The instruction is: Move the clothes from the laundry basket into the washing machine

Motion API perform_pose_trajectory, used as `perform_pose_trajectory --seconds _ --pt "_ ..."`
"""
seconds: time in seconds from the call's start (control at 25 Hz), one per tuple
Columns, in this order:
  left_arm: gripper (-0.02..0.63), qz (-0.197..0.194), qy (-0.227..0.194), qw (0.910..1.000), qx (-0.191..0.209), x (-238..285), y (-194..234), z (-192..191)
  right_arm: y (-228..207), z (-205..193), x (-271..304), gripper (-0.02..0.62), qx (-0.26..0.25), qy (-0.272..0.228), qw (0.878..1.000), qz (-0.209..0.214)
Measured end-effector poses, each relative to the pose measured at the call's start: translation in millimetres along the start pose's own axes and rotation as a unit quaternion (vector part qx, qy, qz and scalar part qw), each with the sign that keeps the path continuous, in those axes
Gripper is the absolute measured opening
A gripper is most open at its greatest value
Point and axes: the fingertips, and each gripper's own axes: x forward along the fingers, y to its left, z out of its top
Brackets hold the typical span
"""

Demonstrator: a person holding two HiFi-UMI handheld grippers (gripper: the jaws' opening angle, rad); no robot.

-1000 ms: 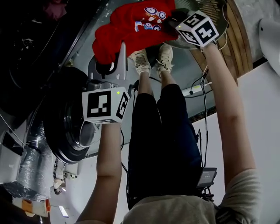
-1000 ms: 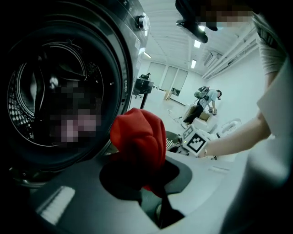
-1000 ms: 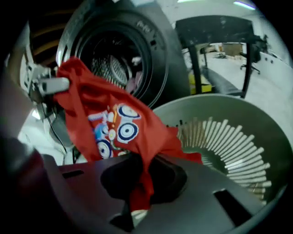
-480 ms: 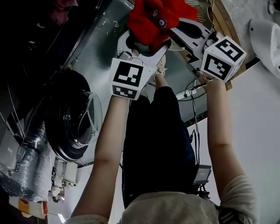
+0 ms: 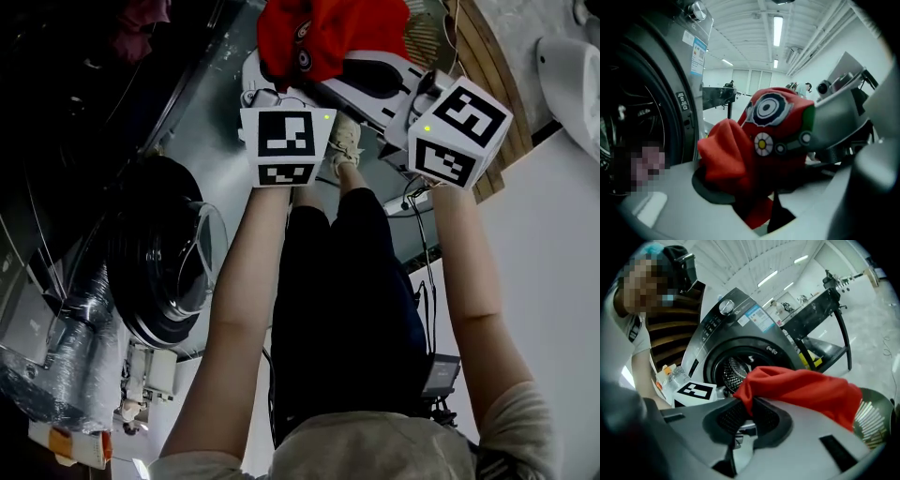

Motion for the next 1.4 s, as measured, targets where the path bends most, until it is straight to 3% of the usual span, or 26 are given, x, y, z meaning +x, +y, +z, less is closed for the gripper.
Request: perform_pose_trajectory --seconds 0.08,0.2,0.36,0.6,0.88,0.96,1.16,1.32,1.4 --pt "0.178 0.024 0.002 0.9997 -0.005 -6 12 -4 -2 -1 6 0.041 -0.021 -0.006 1.000 -0.012" --pt "0.173 0.054 0.004 0.9975 -0.045 -26 37 -15 1 -15 15 0.064 -0.027 0.010 1.000 -0.004" --pt "0.172 0.124 0.012 0.9878 -0.094 -66 98 -37 4 -41 26 0.064 -0.018 0.036 0.999 0.009" --pt "0.170 0.248 0.044 0.9533 -0.166 -93 196 -79 -19 -59 22 0.064 0.008 0.045 0.999 -0.010" --pt "0.146 0.343 -0.042 0.9119 -0.222 -75 274 -79 -41 -62 15 0.064 0.017 0.038 0.999 -0.031" --pt "0.142 0.349 -0.049 0.9106 -0.216 -64 289 -71 -43 -65 16 0.064 0.026 0.033 0.999 -0.035" --pt "0.132 0.341 -0.072 0.9246 -0.153 -51 306 -31 -36 -81 24 0.064 0.045 0.043 0.998 -0.025" --pt "0.133 0.363 -0.106 0.9196 -0.106 -55 329 -3 -27 -90 30 0.064 0.066 0.048 0.996 -0.024" --pt "0.145 0.361 -0.100 0.9210 -0.109 -48 338 -9 -21 -97 31 0.064 0.078 0.048 0.996 -0.025"
